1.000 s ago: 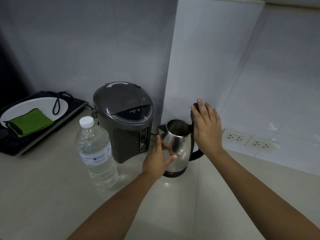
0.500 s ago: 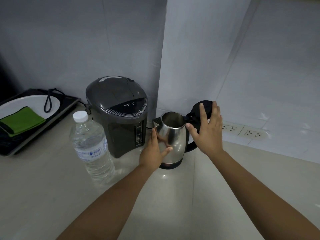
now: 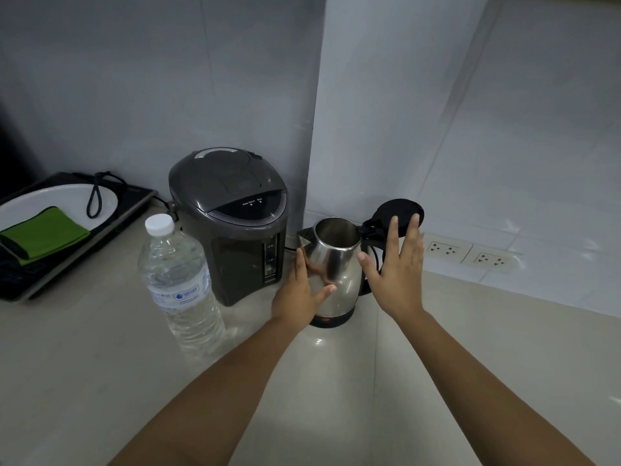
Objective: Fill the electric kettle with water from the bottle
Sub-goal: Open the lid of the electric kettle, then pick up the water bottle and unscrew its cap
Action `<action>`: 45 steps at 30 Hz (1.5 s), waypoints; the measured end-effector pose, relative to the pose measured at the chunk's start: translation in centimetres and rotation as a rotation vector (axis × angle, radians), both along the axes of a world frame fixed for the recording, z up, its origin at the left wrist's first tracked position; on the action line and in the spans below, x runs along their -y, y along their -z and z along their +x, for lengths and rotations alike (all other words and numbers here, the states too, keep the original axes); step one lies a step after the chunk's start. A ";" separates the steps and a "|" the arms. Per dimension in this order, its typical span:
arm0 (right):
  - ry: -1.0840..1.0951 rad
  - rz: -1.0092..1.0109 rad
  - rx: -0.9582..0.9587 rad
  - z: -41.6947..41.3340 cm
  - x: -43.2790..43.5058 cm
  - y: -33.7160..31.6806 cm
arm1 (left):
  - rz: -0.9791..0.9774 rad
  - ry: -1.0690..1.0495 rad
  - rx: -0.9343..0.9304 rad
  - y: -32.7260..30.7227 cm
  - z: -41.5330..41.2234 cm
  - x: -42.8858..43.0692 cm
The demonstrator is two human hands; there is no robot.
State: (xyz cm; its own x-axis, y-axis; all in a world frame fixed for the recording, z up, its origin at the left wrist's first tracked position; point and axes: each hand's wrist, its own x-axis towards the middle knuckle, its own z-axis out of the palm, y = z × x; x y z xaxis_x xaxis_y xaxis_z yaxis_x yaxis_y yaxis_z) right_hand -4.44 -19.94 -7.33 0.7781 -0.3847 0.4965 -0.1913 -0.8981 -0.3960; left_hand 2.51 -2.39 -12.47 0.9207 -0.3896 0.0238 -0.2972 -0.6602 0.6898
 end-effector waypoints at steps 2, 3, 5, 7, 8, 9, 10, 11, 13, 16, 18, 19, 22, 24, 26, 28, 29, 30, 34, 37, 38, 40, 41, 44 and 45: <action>-0.009 0.028 0.039 -0.4 -0.6 0.8 | -0.007 0.001 -0.008 -0.1 0.0 -0.1; -0.012 0.041 0.053 -0.6 -0.8 1.2 | -0.014 0.001 -0.013 -0.1 0.0 -0.1; -0.008 0.074 0.070 -1.0 -1.1 2.1 | -0.038 -0.004 -0.028 -0.2 -0.1 0.0; -0.001 0.123 0.056 -1.3 -1.2 2.8 | -0.076 -0.019 -0.048 -0.1 -0.2 0.0; 0.005 0.148 0.033 -1.3 -1.2 3.2 | -0.094 -0.027 -0.059 0.0 -0.2 0.1; 0.011 0.175 0.006 -1.4 -1.2 3.4 | -0.109 -0.035 -0.074 0.0 -0.2 0.1; 0.016 0.207 -0.019 -1.3 -1.1 3.6 | -0.122 -0.042 -0.092 0.1 -0.2 0.0; 0.020 0.245 -0.039 -1.2 -0.9 3.7 | -0.135 -0.046 -0.114 0.2 -0.1 0.0; 0.018 0.315 -0.070 -1.0 -0.4 3.5 | -0.152 -0.047 -0.151 0.2 0.0 -0.3; -0.007 0.404 -0.099 -0.4 0.3 3.2 | -0.168 -0.036 -0.191 0.1 0.6 -0.7; -0.012 0.459 -0.113 -0.1 0.4 3.0 | -0.209 -0.028 -0.246 0.1 1.1 -1.0; -0.017 0.487 -0.116 0.0 0.3 3.0 | -0.226 -0.019 -0.275 0.1 1.4 -1.1; -0.036 0.577 -0.095 0.1 0.1 2.9 | -0.218 0.031 -0.337 -0.3 1.8 -1.2; -0.050 0.609 -0.073 0.2 0.3 3.1 | -0.222 0.058 -0.363 -0.4 1.9 -1.1; -0.059 0.609 -0.052 0.4 0.4 3.2 | -0.231 0.059 -0.366 -0.5 1.9 -1.2; -0.060 0.608 -0.033 0.6 0.5 3.3 | -0.241 0.053 -0.367 -0.5 2.1 -1.1; -0.059 0.610 -0.023 0.6 0.6 3.3 | -0.245 0.045 -0.370 -0.5 2.0 -1.0; -0.060 0.614 -0.012 0.6 0.6 3.2 | -0.257 0.038 -0.368 -0.6 2.1 -1.0; -0.073 0.614 0.031 0.7 0.9 2.9 | -0.318 0.044 -0.332 -0.7 2.2 -0.8; -0.071 0.607 0.048 0.7 0.9 2.6 | -0.332 0.054 -0.308 -1.0 2.4 -0.8; -0.072 0.600 0.057 0.6 0.9 2.4 | -0.333 0.054 -0.306 -1.3 2.4 -0.8; -0.072 0.589 0.073 0.6 0.8 2.0 | -0.344 0.051 -0.299 -1.7 2.4 -0.7; -0.070 0.584 0.078 0.5 0.7 1.7 | -0.348 0.051 -0.295 -1.9 2.3 -0.7; -0.058 0.568 0.080 0.1 0.6 0.8 | -0.362 0.058 -0.282 -2.5 2.0 -0.7; -0.056 0.562 0.082 -0.1 0.5 0.5 | -0.364 0.059 -0.280 -2.7 1.8 -0.8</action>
